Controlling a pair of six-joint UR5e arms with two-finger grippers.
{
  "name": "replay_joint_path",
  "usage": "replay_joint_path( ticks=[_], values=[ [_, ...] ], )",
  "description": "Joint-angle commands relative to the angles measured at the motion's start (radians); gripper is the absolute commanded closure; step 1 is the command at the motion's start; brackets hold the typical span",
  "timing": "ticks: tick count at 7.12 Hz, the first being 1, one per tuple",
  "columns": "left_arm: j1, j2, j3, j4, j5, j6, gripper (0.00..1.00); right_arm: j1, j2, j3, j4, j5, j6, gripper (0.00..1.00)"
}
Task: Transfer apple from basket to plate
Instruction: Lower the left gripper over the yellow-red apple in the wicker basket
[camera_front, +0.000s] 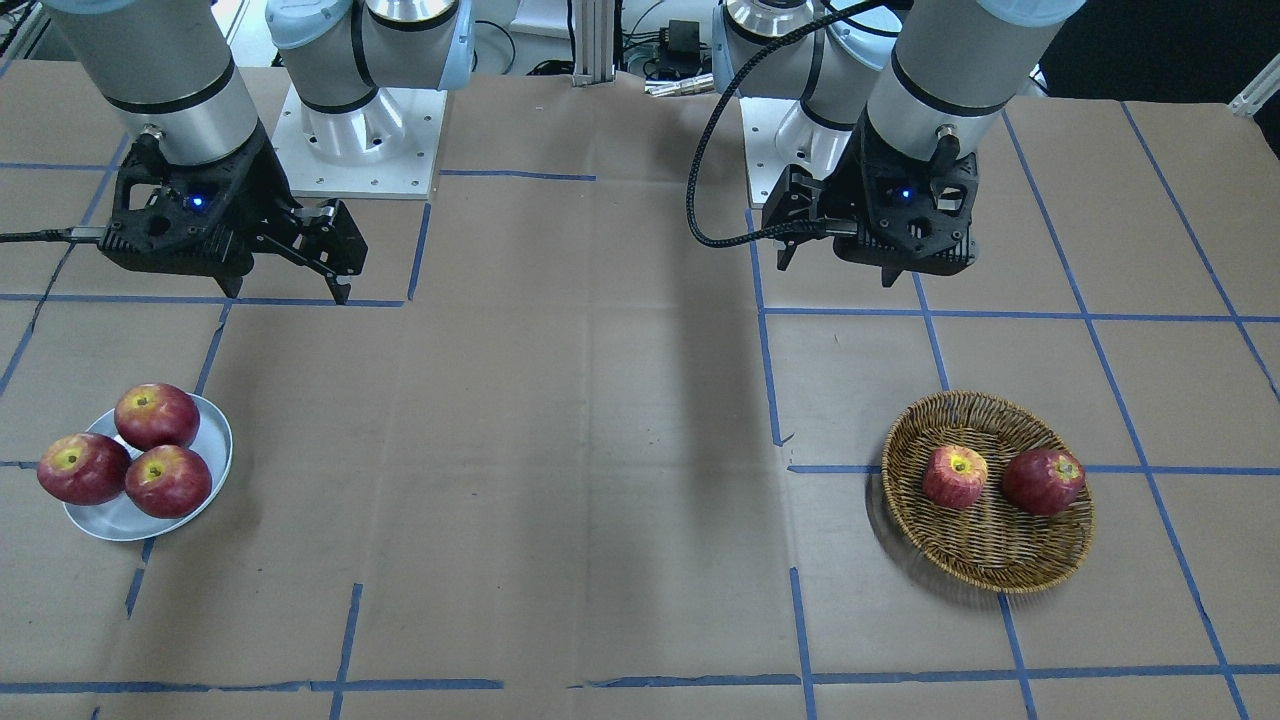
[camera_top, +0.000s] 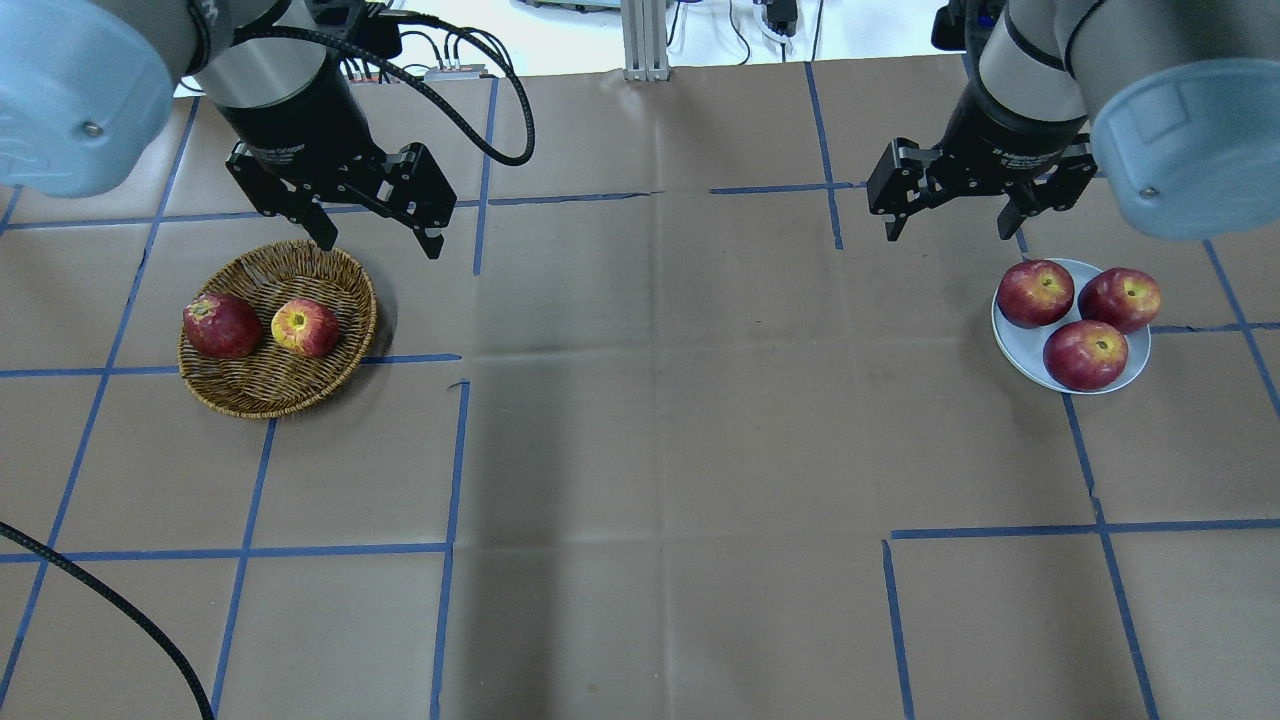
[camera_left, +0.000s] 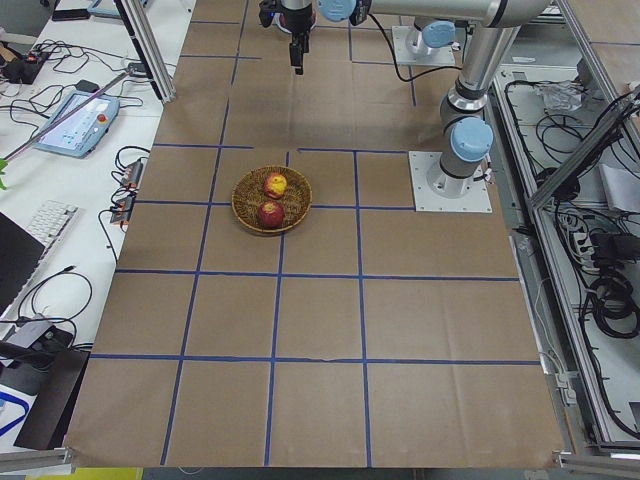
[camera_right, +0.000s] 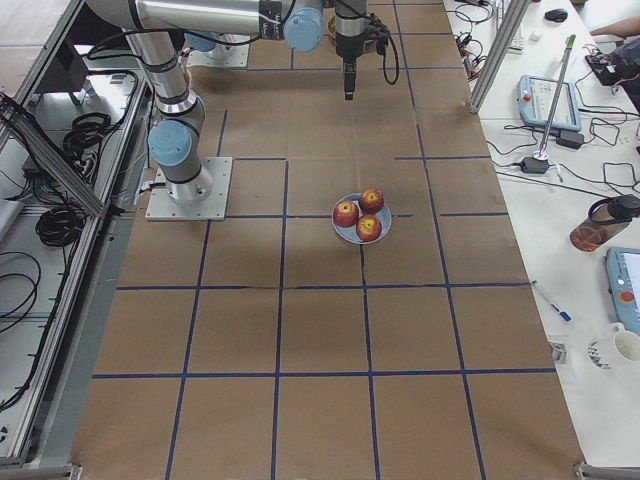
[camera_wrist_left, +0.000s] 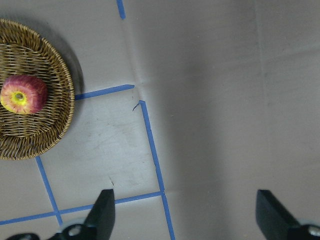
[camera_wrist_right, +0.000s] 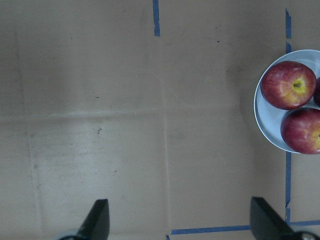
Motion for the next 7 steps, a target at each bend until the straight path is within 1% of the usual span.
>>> replay_joint_path(
  ticks=[1, 2, 3, 5, 6, 7],
  values=[
    [0.058, -0.028, -0.022, 0.087, -0.002, 0.004, 0.01, 0.000, 0.000, 0.001, 0.000, 0.000, 0.000, 0.00],
    [0.099, -0.065, -0.046, 0.179, -0.002, 0.074, 0.01, 0.000, 0.000, 0.001, 0.000, 0.000, 0.000, 0.00],
    [0.130, -0.094, -0.084, 0.200, -0.004, 0.202, 0.01, 0.000, 0.000, 0.001, 0.000, 0.000, 0.000, 0.00],
    [0.227, -0.114, -0.134, 0.258, -0.004, 0.490, 0.01, 0.002, 0.000, 0.001, 0.000, 0.000, 0.000, 0.00],
    [0.253, -0.142, -0.166, 0.364, -0.002, 0.587, 0.01, 0.002, 0.000, 0.001, 0.000, 0.000, 0.000, 0.00],
    [0.299, -0.168, -0.196, 0.441, -0.002, 0.625, 0.01, 0.002, 0.000, 0.001, 0.000, 0.000, 0.000, 0.00]
  ],
)
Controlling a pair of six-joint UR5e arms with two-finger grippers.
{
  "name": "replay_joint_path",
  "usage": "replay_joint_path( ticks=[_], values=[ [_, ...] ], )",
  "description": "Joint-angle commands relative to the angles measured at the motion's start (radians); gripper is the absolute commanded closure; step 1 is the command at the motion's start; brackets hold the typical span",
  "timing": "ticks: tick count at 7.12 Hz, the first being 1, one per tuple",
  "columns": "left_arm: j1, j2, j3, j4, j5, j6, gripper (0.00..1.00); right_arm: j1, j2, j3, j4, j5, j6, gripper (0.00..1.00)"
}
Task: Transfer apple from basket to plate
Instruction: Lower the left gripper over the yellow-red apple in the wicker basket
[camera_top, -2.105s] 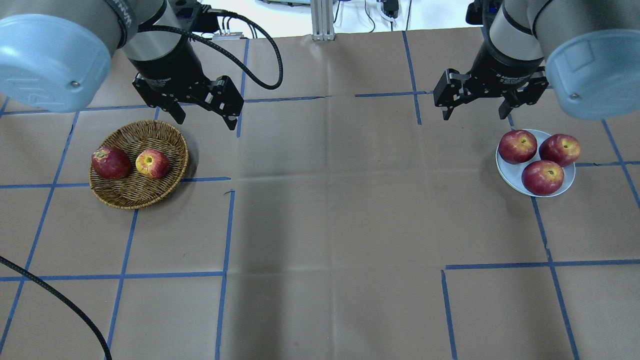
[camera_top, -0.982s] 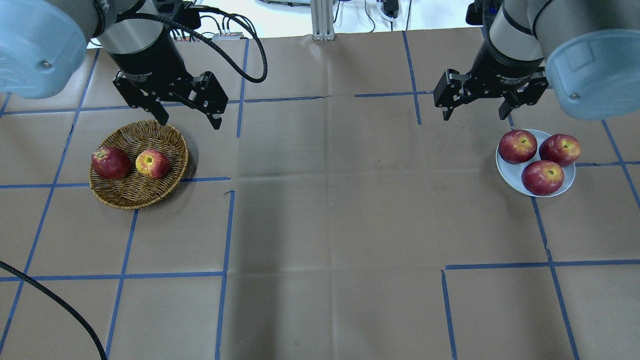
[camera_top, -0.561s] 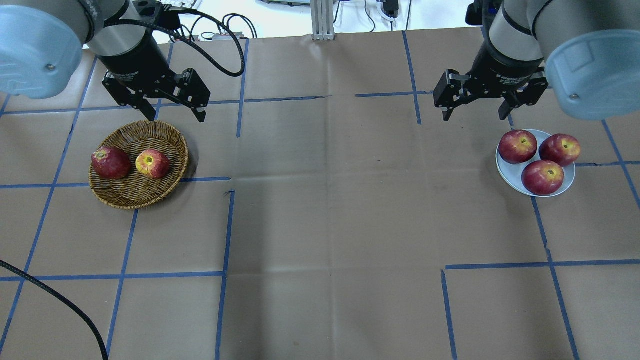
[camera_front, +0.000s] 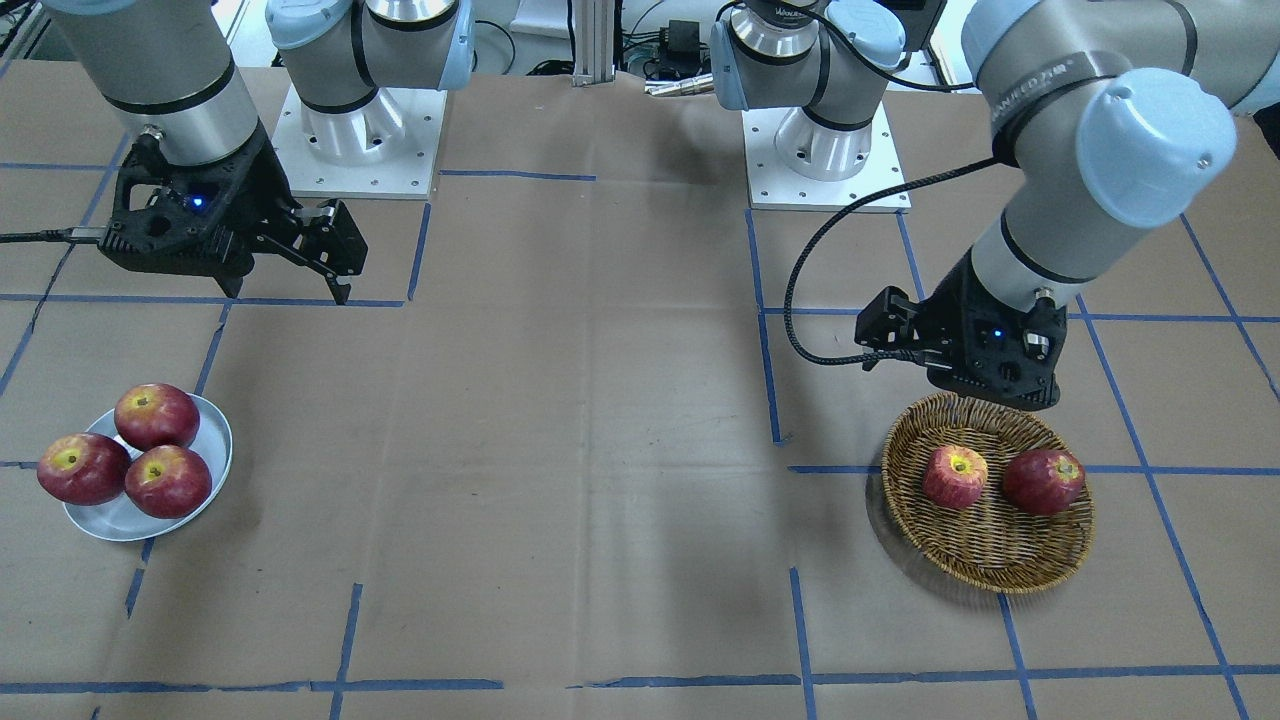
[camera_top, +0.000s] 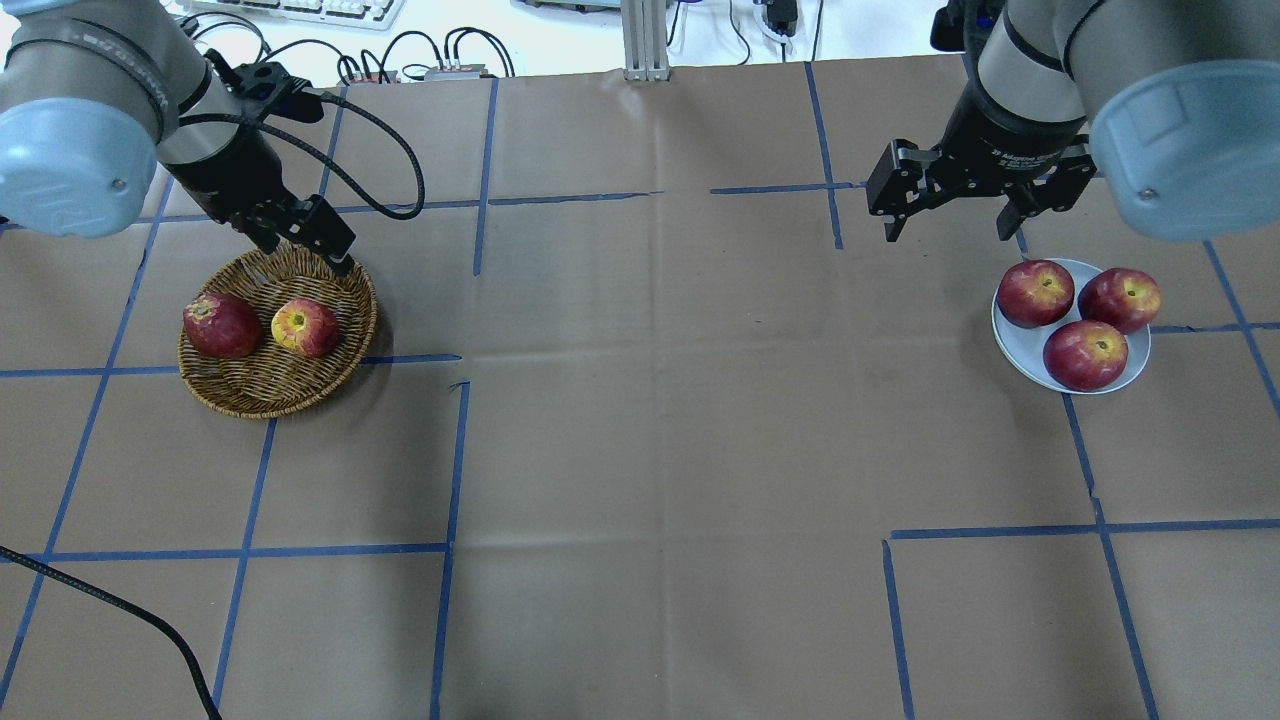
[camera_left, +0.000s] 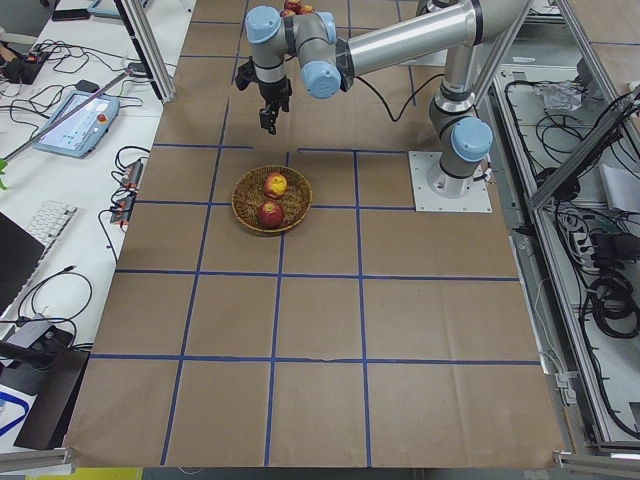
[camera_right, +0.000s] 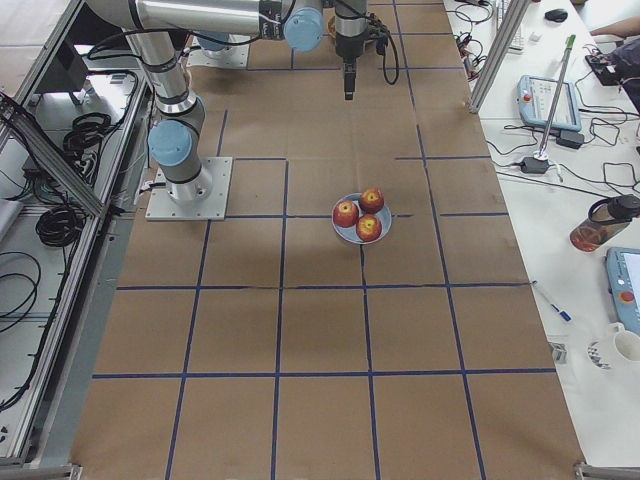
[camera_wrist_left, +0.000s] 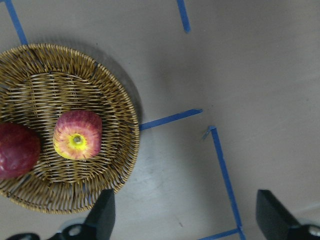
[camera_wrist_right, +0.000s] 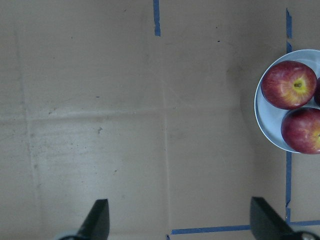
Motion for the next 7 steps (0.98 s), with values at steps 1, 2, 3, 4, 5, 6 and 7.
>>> replay_joint_path(
  ticks=[1, 2, 3, 4, 5, 6, 7],
  values=[
    [0.068, -0.066, -0.059, 0.144, 0.001, 0.119, 0.01, 0.000, 0.000, 0.000, 0.000, 0.000, 0.000, 0.00],
    [0.079, -0.094, -0.068, 0.207, 0.002, 0.146, 0.01, 0.000, 0.000, 0.000, 0.000, 0.000, 0.000, 0.00],
    [0.080, -0.114, -0.096, 0.249, 0.055, 0.147, 0.01, 0.000, 0.000, 0.000, 0.000, 0.000, 0.000, 0.00],
    [0.079, -0.127, -0.143, 0.321, 0.106, 0.150, 0.01, 0.000, 0.000, 0.000, 0.000, 0.000, 0.000, 0.00],
    [0.080, -0.132, -0.183, 0.355, 0.103, 0.148, 0.01, 0.000, 0.000, 0.000, 0.000, 0.000, 0.000, 0.00],
    [0.080, -0.161, -0.187, 0.376, 0.102, 0.148, 0.01, 0.000, 0.000, 0.000, -0.002, 0.000, 0.000, 0.00],
    [0.082, -0.190, -0.176, 0.377, 0.100, 0.148, 0.01, -0.001, 0.000, 0.000, -0.002, 0.002, 0.000, 0.00]
  ],
)
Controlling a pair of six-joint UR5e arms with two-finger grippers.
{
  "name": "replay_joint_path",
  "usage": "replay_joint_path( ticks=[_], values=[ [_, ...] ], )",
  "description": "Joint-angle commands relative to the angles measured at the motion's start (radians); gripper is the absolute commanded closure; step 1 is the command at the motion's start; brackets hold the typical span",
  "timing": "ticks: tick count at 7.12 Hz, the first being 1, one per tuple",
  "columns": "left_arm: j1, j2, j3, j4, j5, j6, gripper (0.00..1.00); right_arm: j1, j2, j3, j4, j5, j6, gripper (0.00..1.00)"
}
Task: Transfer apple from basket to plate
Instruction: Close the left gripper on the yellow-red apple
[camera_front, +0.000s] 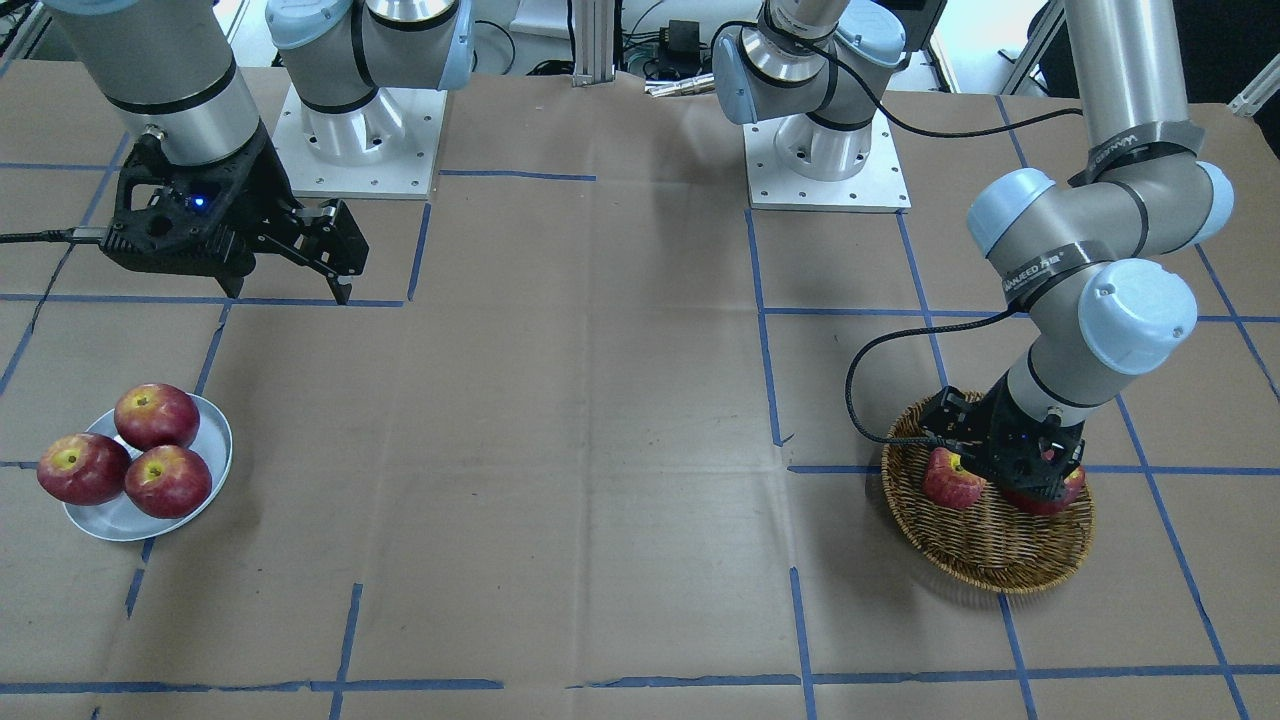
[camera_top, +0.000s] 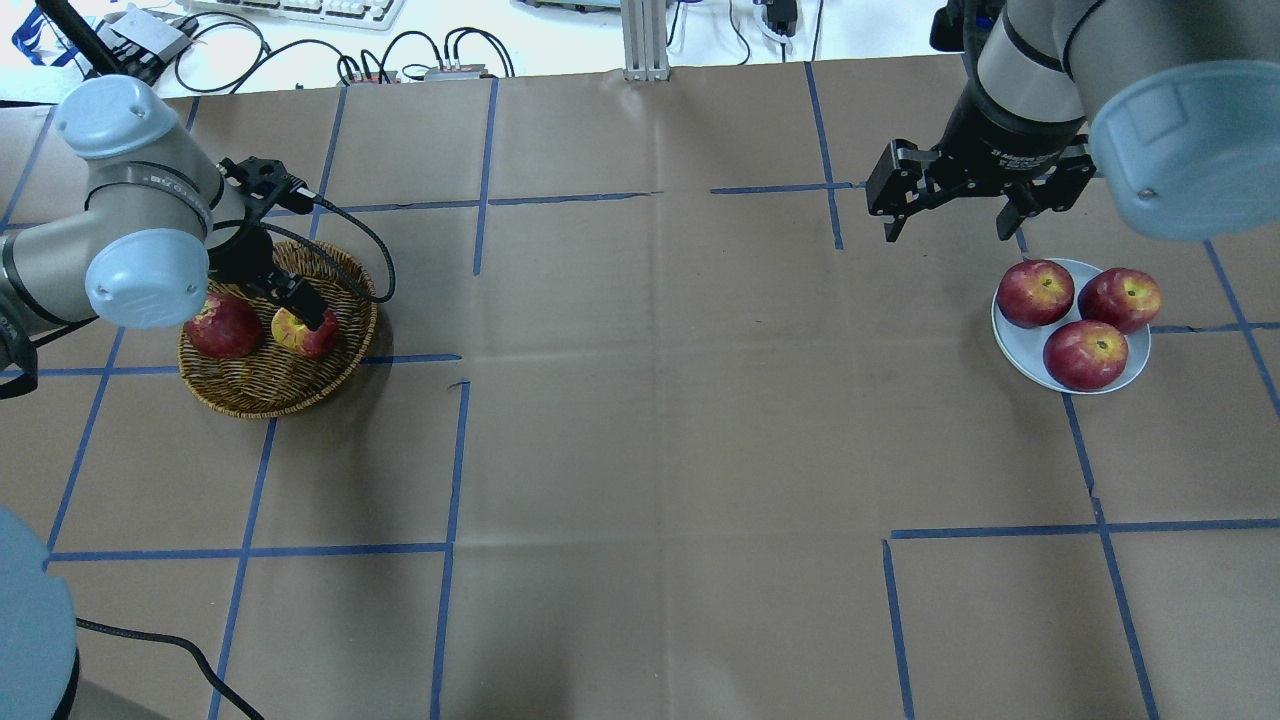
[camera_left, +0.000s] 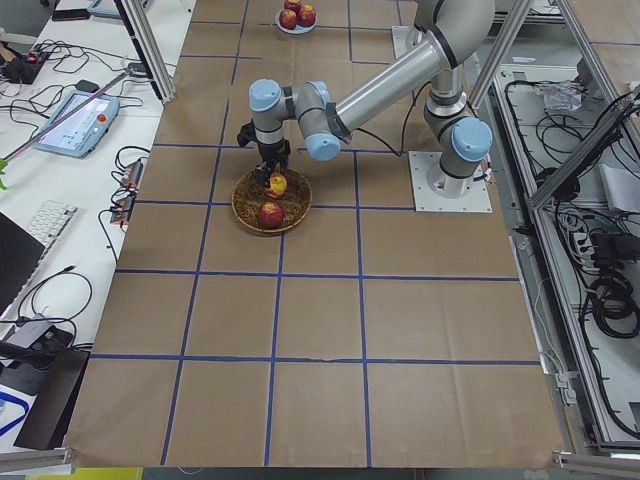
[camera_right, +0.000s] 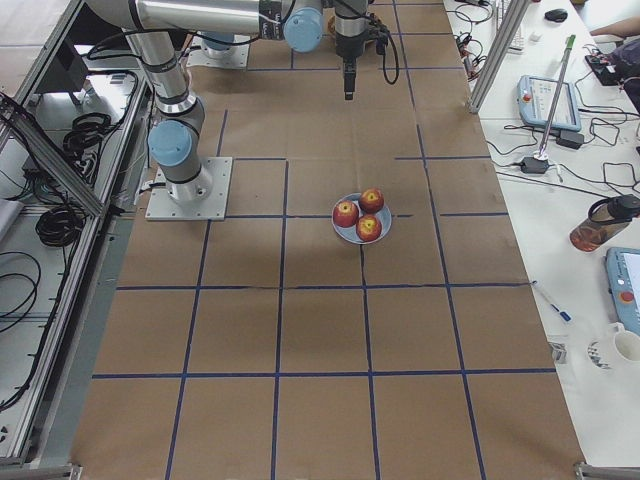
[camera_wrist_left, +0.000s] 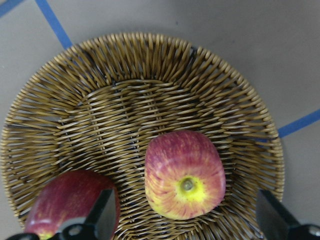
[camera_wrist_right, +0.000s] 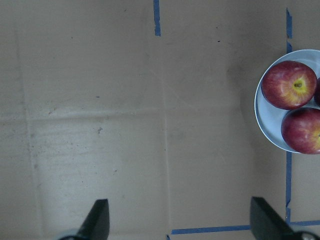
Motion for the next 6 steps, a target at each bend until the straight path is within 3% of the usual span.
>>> replay_joint_path(
  ticks=[1, 3, 6],
  values=[
    [0.001, -0.044, 0.001, 0.014, 0.000, 0.000, 0.02, 0.000, 0.000, 0.000, -0.001, 0.000, 0.000, 0.00],
    [0.001, -0.083, 0.010, 0.016, 0.002, -0.001, 0.12, -0.001, 0.000, 0.000, -0.001, 0.000, 0.000, 0.00],
    [0.001, -0.083, 0.012, 0.014, 0.000, -0.003, 0.49, -0.001, 0.000, 0.000, 0.001, 0.000, 0.000, 0.00]
  ],
)
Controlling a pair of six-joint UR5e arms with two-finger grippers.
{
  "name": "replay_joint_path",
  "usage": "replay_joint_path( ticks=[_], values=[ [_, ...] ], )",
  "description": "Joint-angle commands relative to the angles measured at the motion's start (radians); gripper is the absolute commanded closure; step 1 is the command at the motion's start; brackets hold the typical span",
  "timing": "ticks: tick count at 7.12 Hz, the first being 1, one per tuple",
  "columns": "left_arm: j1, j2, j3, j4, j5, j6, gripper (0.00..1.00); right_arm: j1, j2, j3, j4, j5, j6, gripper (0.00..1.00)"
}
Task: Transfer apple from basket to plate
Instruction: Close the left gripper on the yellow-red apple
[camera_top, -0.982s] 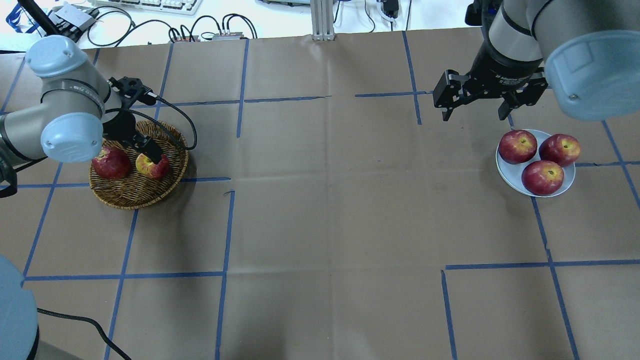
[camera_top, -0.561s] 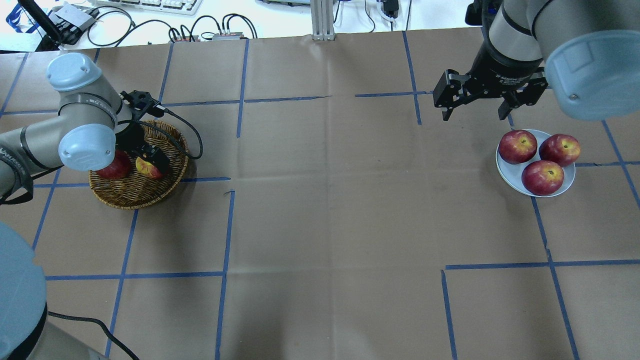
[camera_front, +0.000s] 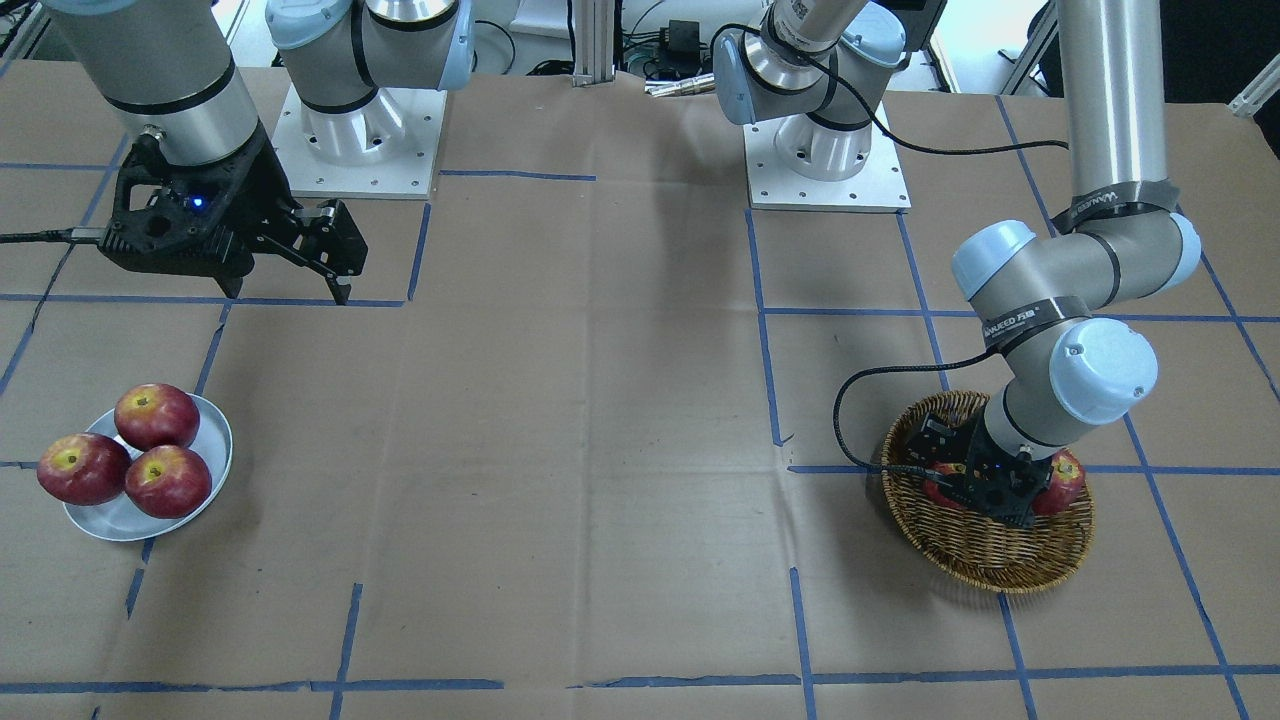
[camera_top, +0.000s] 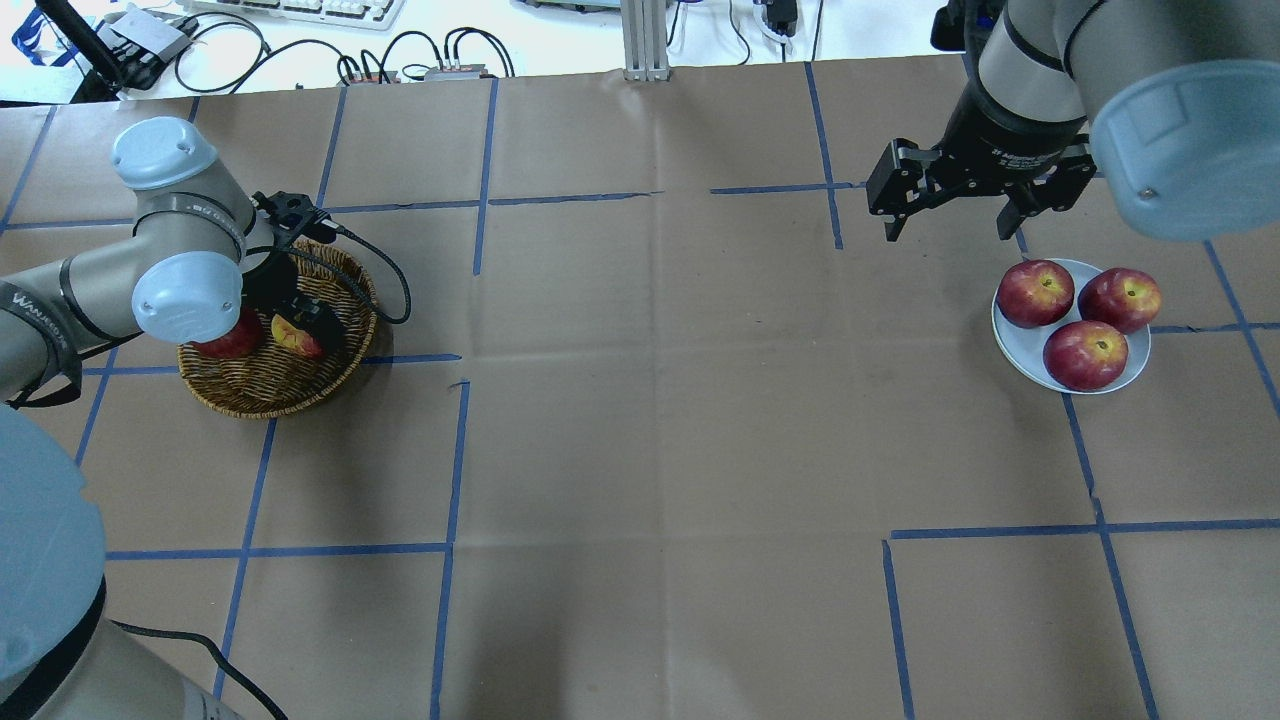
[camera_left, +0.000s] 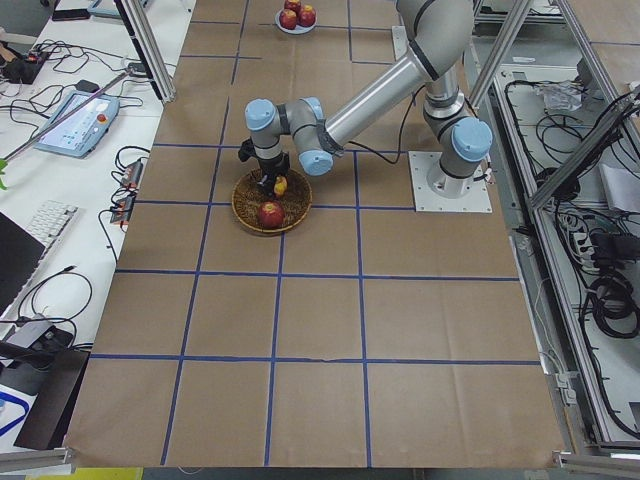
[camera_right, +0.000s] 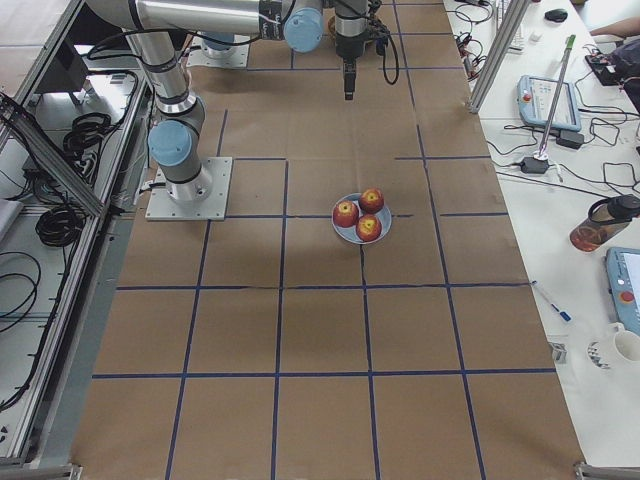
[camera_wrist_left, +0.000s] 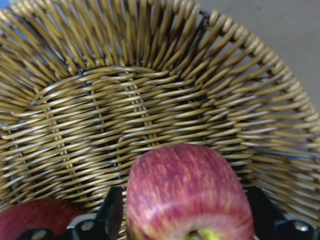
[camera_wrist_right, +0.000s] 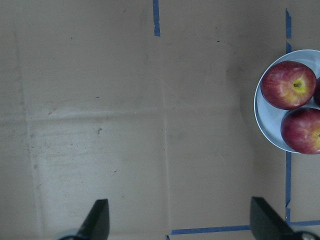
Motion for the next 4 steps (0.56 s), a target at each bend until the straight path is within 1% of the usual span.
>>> replay_joint_path(
  ticks=[1, 2, 3, 4],
  values=[
    [-0.005, 0.015, 0.015, -0.005, 0.000, -0.012, 0.58, 0.000, 0.000, 0.000, -0.001, 0.000, 0.000, 0.00],
    [-0.024, 0.031, 0.038, -0.034, 0.003, -0.038, 0.58, 0.000, 0.000, 0.000, 0.001, 0.000, 0.000, 0.00],
    [-0.035, 0.059, 0.062, -0.108, -0.002, -0.114, 0.58, 0.000, 0.000, 0.000, 0.001, 0.000, 0.000, 0.00],
    [-0.081, 0.099, 0.090, -0.196, -0.034, -0.241, 0.57, 0.000, 0.000, 0.000, 0.001, 0.000, 0.000, 0.00]
  ],
)
